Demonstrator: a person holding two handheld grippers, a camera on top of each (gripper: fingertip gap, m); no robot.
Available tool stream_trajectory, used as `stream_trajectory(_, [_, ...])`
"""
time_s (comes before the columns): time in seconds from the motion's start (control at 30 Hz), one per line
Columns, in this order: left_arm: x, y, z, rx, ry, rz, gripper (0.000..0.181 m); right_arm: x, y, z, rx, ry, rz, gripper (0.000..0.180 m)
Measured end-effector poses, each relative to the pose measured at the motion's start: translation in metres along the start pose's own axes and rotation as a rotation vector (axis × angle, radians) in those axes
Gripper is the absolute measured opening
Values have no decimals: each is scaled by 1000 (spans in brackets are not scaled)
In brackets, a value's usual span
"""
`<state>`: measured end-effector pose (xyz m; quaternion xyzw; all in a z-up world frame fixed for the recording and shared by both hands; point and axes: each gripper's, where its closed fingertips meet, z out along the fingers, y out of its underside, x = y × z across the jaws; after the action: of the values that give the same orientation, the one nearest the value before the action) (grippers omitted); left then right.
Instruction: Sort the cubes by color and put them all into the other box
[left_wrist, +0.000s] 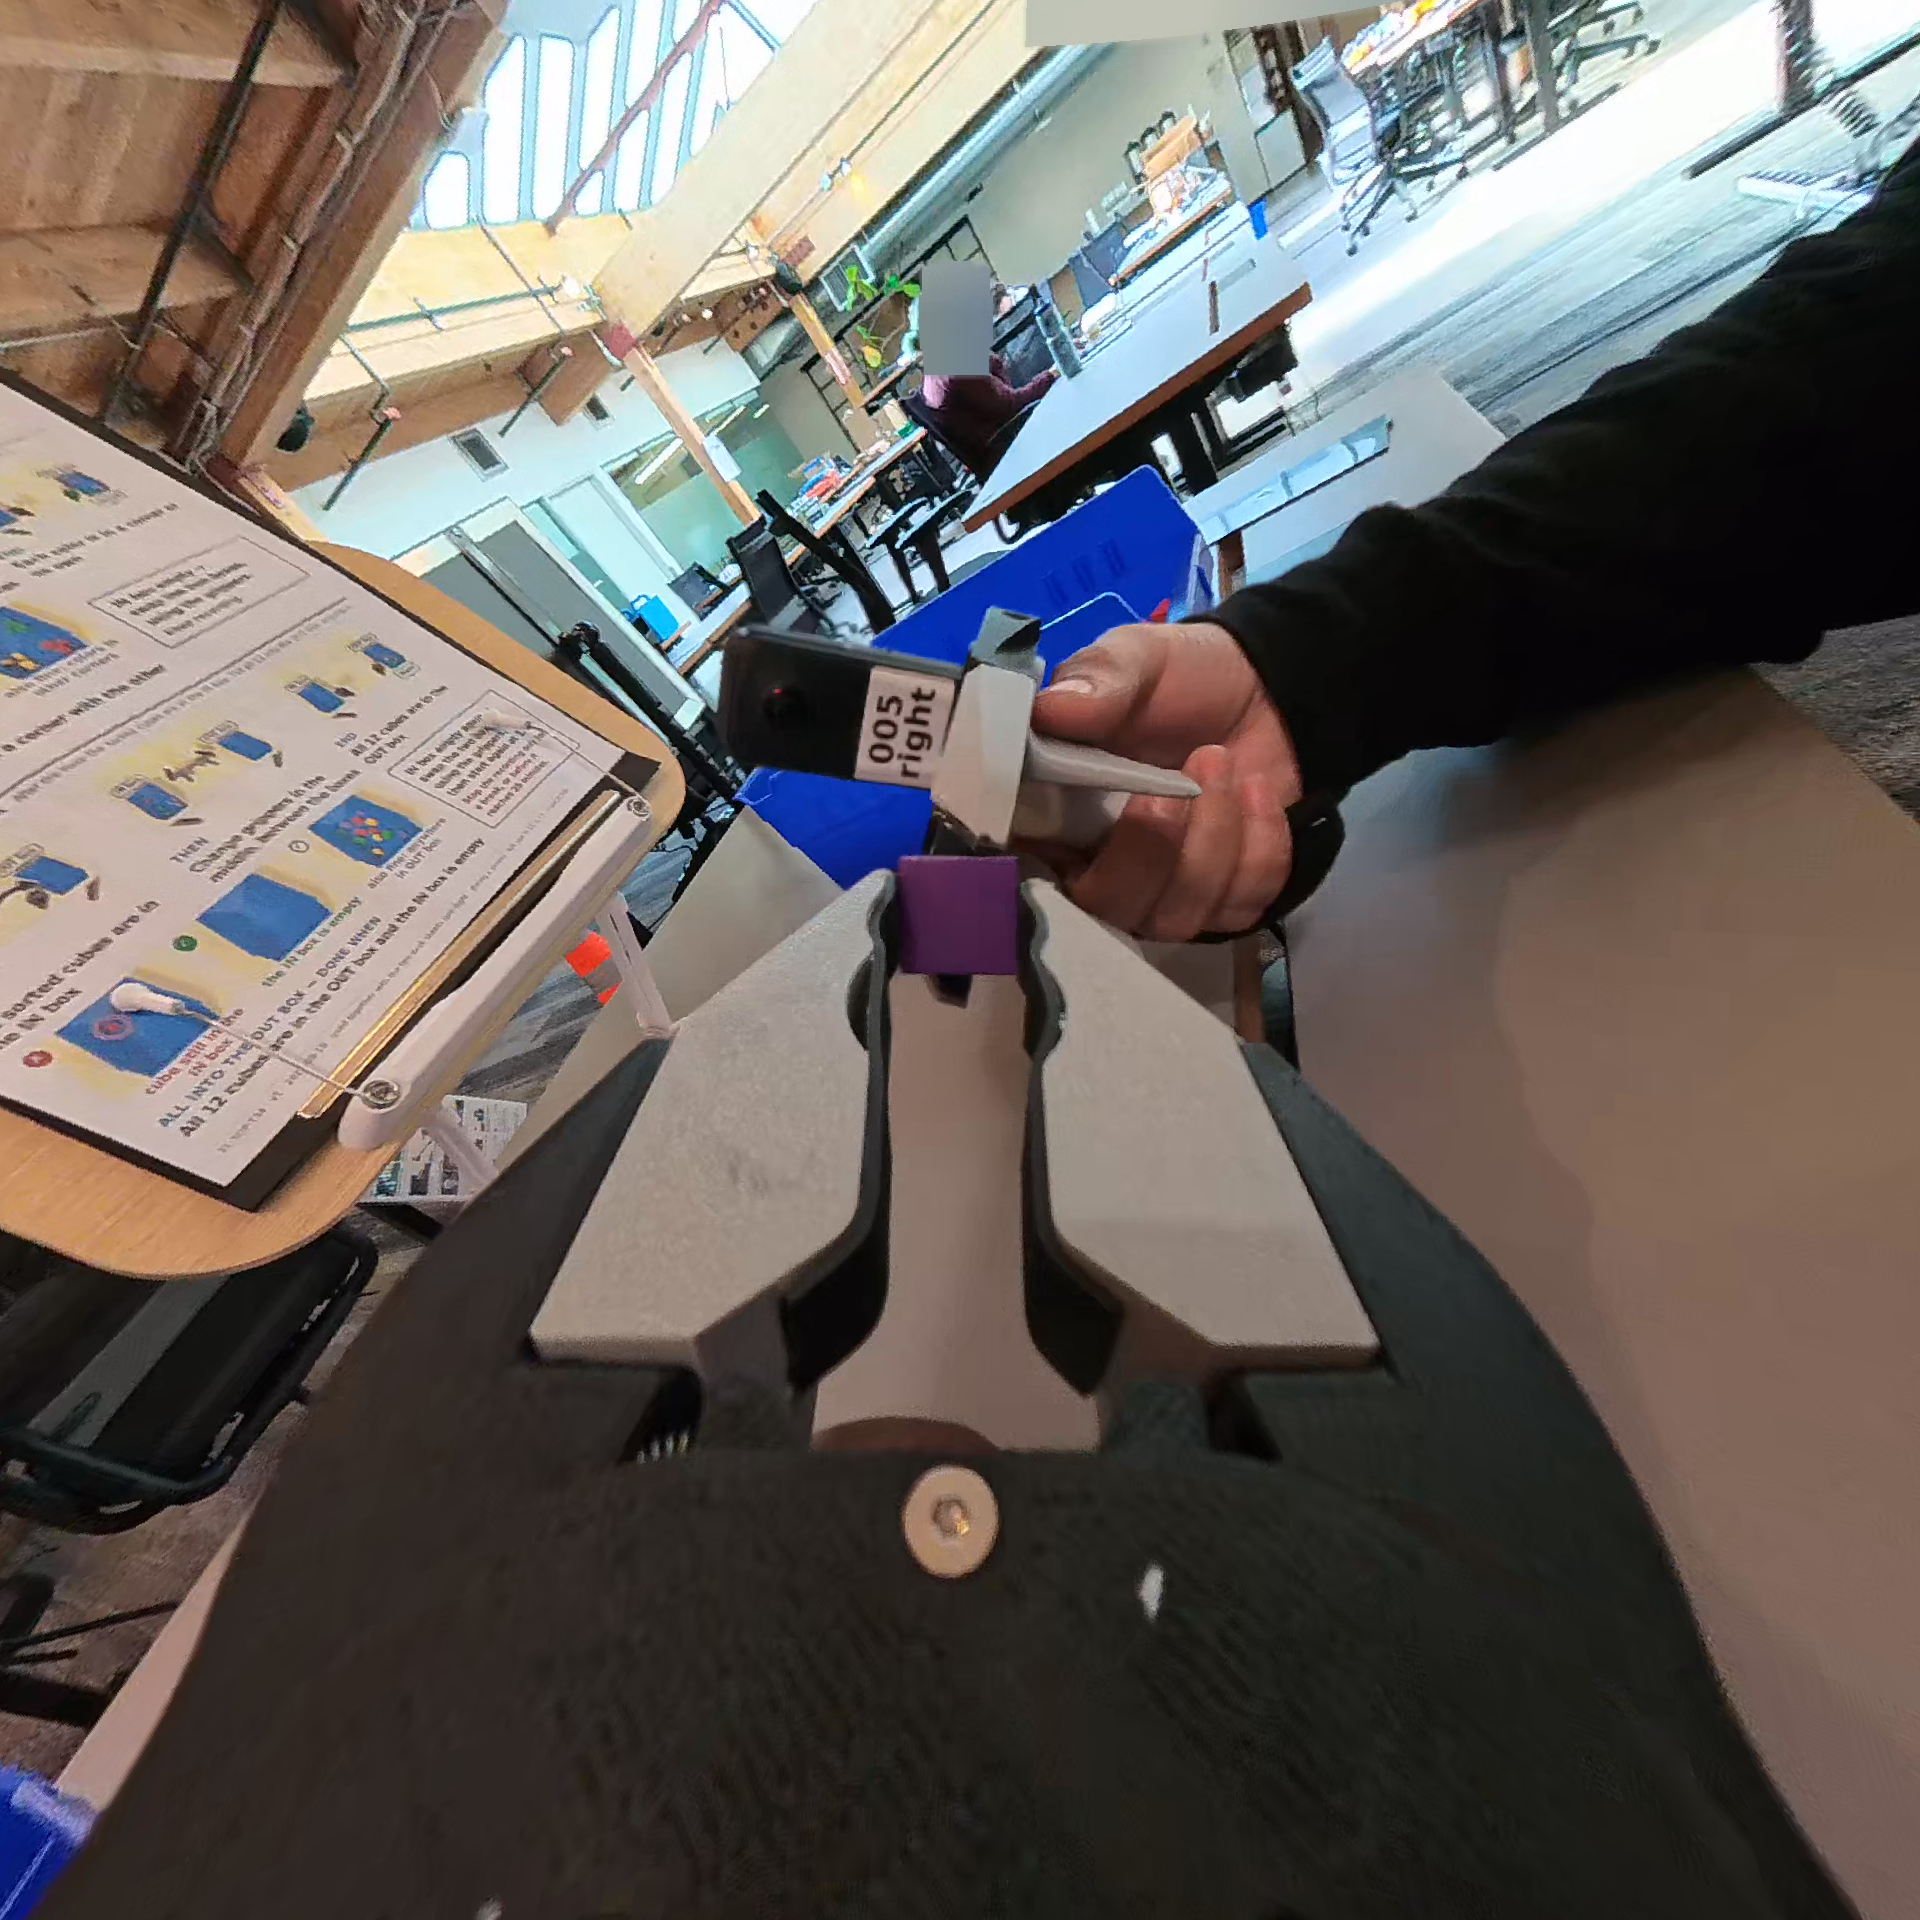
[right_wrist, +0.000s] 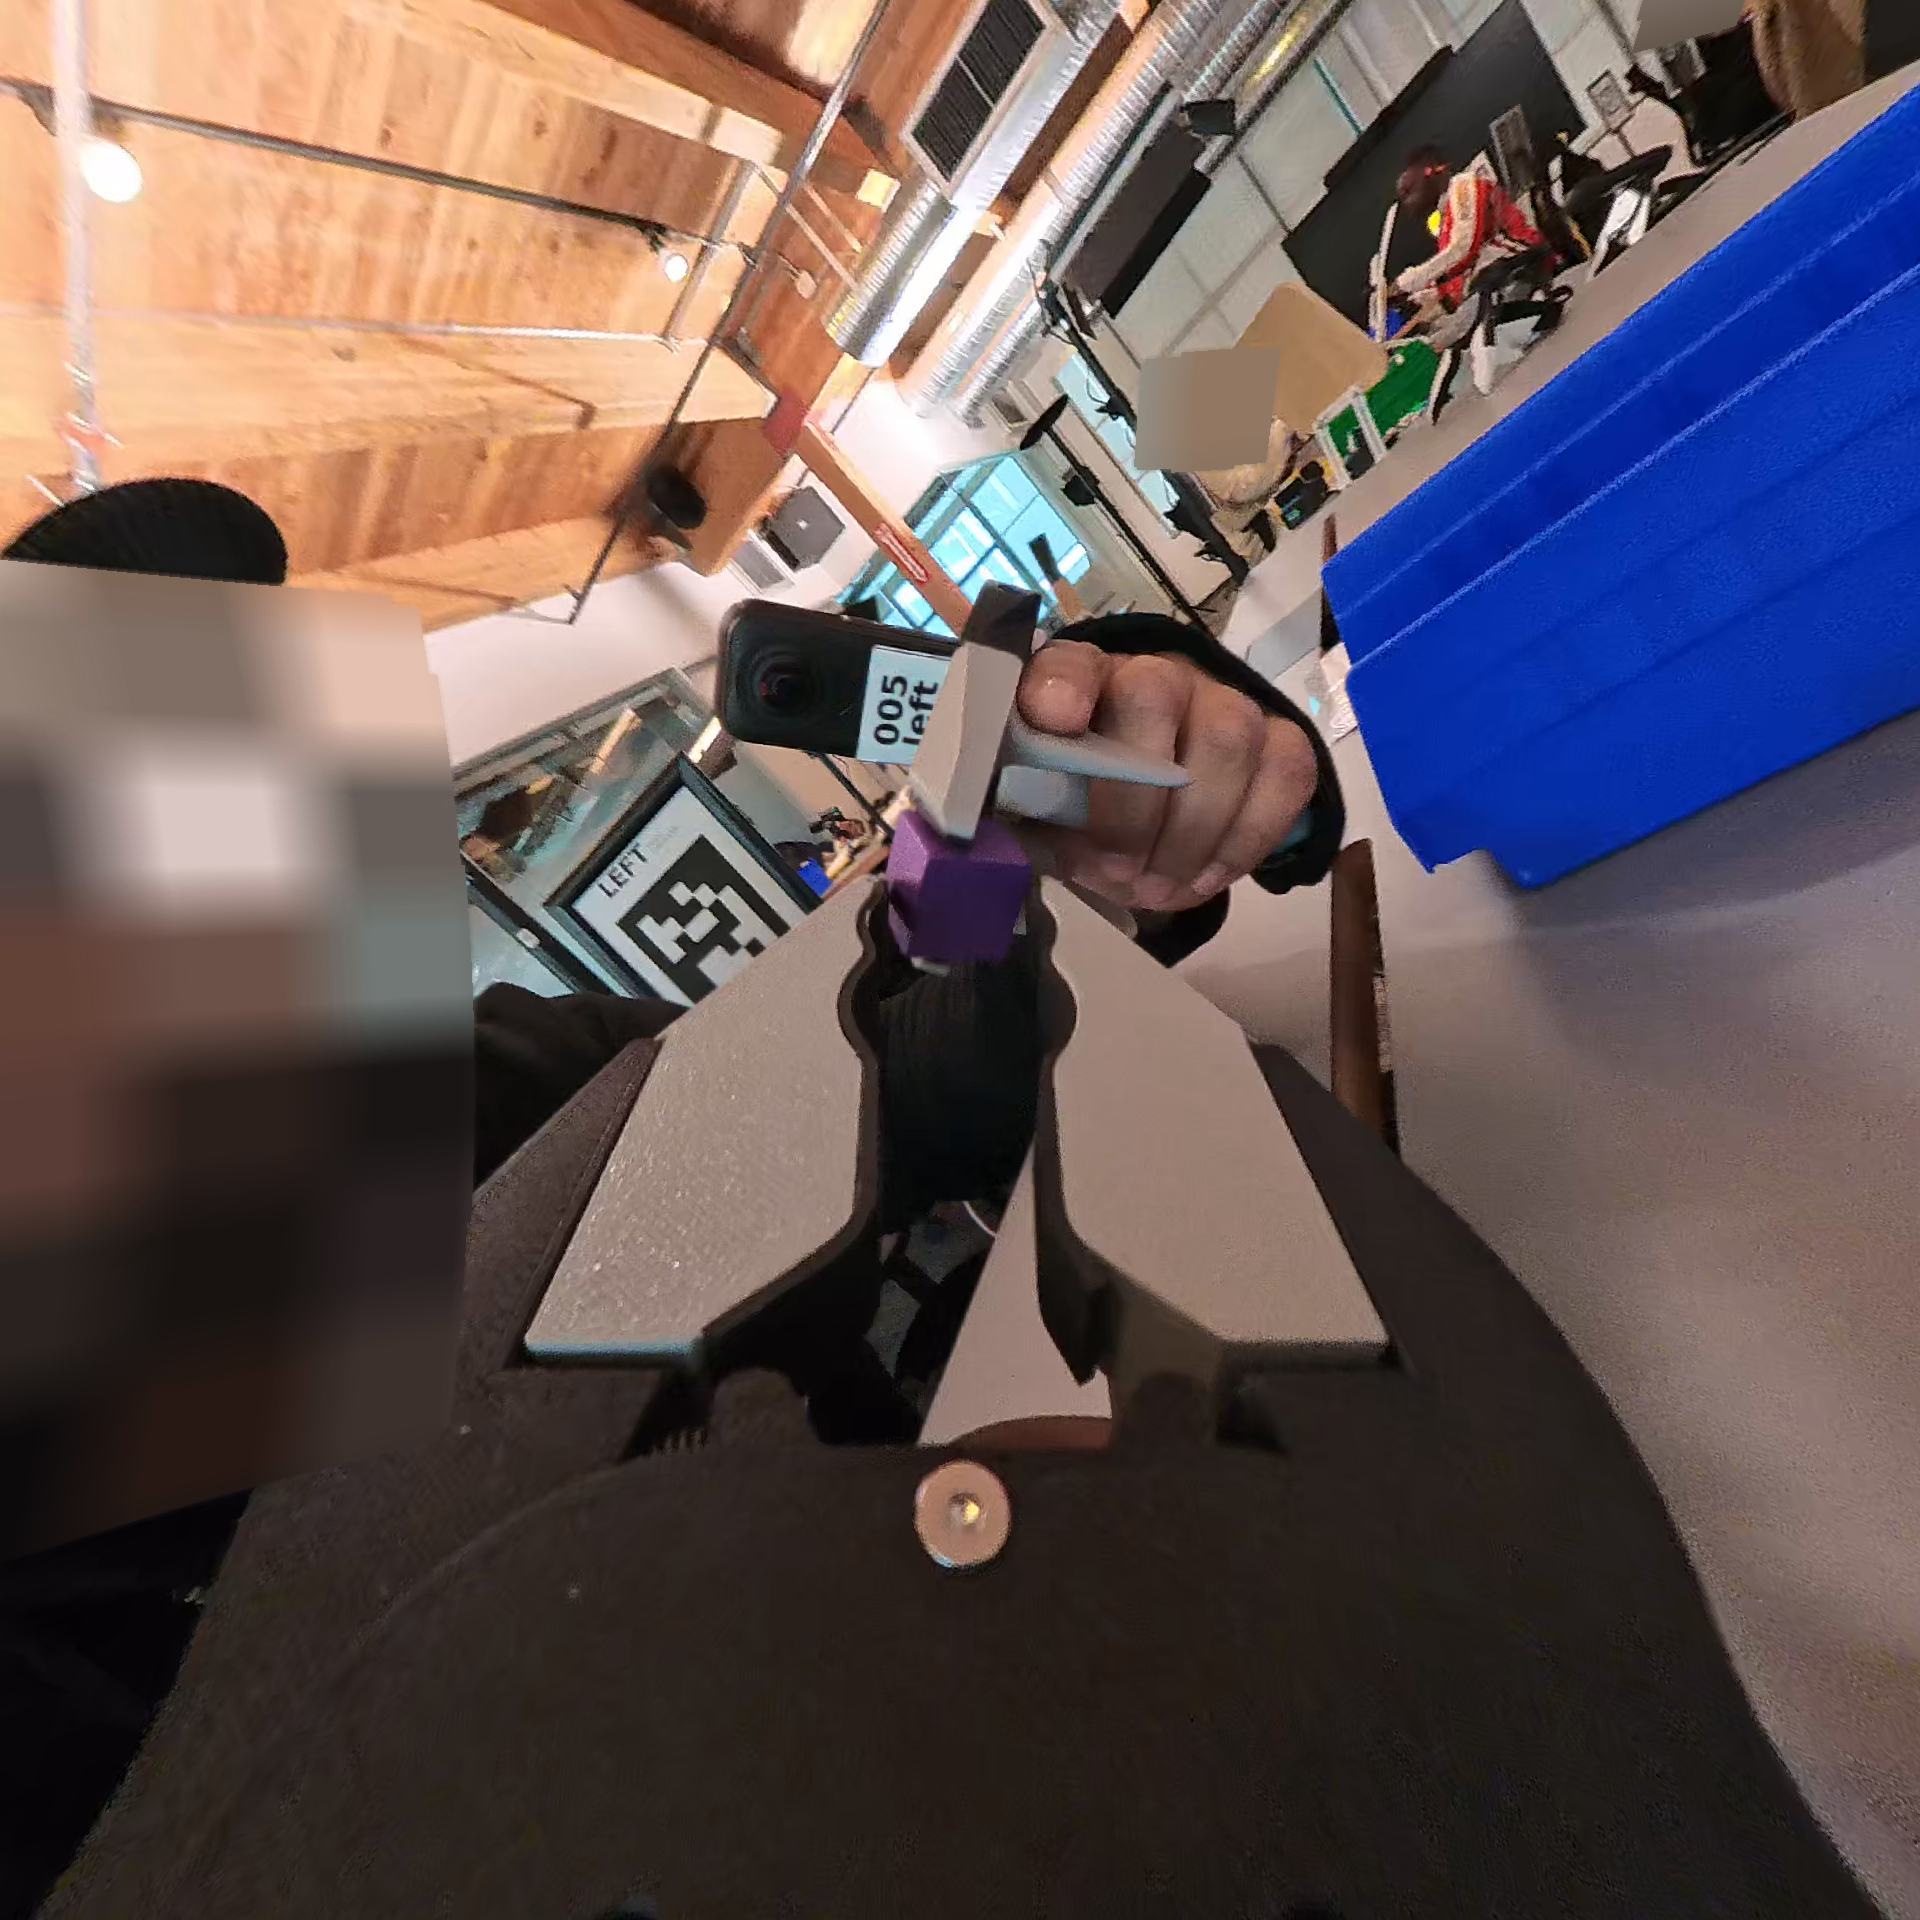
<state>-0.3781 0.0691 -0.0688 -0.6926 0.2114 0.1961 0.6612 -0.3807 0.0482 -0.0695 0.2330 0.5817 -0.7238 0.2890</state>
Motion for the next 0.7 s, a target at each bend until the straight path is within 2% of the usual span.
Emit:
stream_trajectory(0.33, [-2,-4,2,20,-33,9,19,-4,-5,0,82,-135,134,20])
stream_trajectory(0.7, [0,0,6,2,-38,12,20,-3,-5,2,85,-124,115,19])
